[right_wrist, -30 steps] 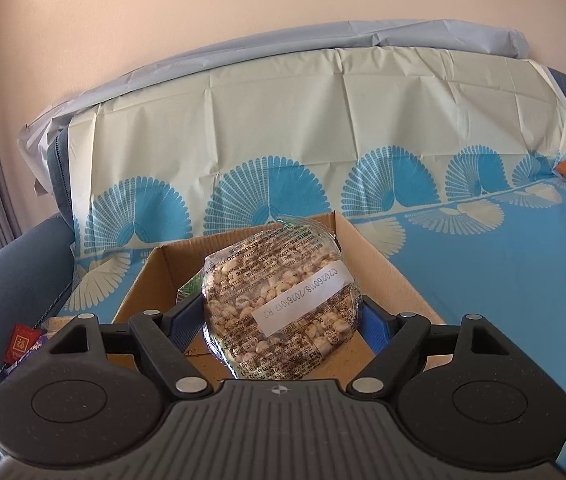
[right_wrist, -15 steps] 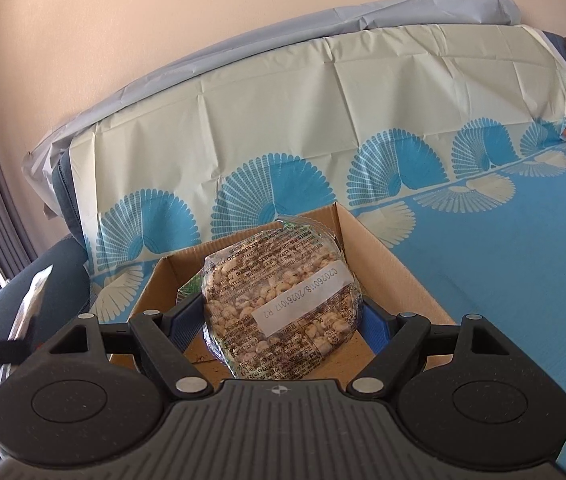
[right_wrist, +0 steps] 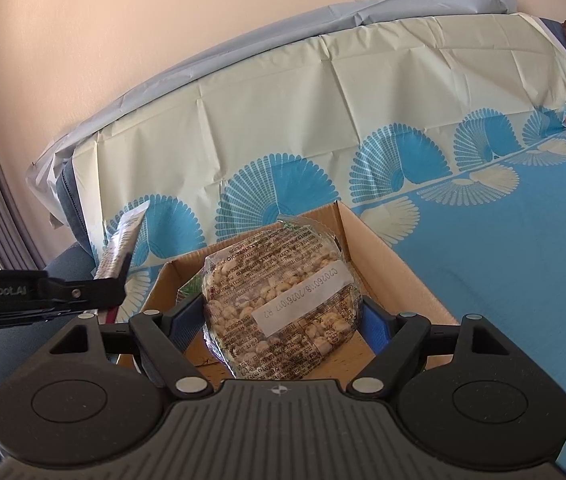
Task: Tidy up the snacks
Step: 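Carry both held snacks over the box and open both grippers, then move both tools back toward the snack pile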
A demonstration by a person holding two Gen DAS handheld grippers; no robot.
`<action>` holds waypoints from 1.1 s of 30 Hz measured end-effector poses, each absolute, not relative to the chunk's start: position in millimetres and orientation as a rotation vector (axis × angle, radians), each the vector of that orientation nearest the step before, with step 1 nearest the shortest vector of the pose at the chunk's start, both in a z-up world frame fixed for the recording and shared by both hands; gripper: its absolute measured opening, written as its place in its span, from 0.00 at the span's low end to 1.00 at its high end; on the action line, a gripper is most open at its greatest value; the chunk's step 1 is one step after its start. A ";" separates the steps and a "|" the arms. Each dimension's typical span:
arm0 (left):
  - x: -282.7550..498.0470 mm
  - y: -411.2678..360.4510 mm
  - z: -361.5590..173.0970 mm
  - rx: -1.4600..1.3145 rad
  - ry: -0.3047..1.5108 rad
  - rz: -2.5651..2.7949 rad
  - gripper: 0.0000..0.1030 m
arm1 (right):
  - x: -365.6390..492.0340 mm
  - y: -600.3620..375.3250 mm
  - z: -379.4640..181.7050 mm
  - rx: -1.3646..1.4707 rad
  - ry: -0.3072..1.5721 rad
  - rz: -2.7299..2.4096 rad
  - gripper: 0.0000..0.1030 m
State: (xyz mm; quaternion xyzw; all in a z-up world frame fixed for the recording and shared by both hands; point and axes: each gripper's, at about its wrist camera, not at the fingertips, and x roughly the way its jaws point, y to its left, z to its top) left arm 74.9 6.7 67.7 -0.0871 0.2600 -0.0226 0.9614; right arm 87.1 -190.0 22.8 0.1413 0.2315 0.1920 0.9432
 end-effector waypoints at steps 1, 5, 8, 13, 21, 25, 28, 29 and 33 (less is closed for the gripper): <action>76.7 5.2 67.7 -0.175 0.527 -0.048 0.22 | 87.5 -190.2 22.7 0.289 0.473 0.392 0.79; 82.2 0.9 68.0 -0.168 0.525 -0.058 0.22 | 88.1 -190.3 22.5 0.290 0.474 0.393 0.79; 84.8 -1.3 68.5 -0.170 0.524 -0.065 0.22 | 87.6 -189.9 22.6 0.289 0.473 0.392 0.79; 86.9 -3.3 68.8 -0.169 0.522 -0.074 0.22 | 89.9 -190.0 22.1 0.284 0.477 0.392 0.79; 79.3 -6.4 69.6 -0.160 0.511 -0.096 0.39 | 95.2 -189.3 19.2 0.294 0.515 0.380 0.82; 68.2 0.0 73.0 -0.176 0.502 -0.070 0.40 | 94.2 -194.0 18.1 0.320 0.517 0.375 0.82; 52.8 7.9 75.0 -0.181 0.480 -0.060 0.40 | 94.0 -190.9 17.7 0.308 0.523 0.374 0.83; 46.4 12.0 75.3 -0.184 0.474 -0.056 0.40 | 93.5 -188.9 17.9 0.297 0.523 0.375 0.83; 24.5 31.5 73.0 -0.195 0.467 -0.037 0.40 | 91.1 -181.3 19.0 0.253 0.524 0.379 0.89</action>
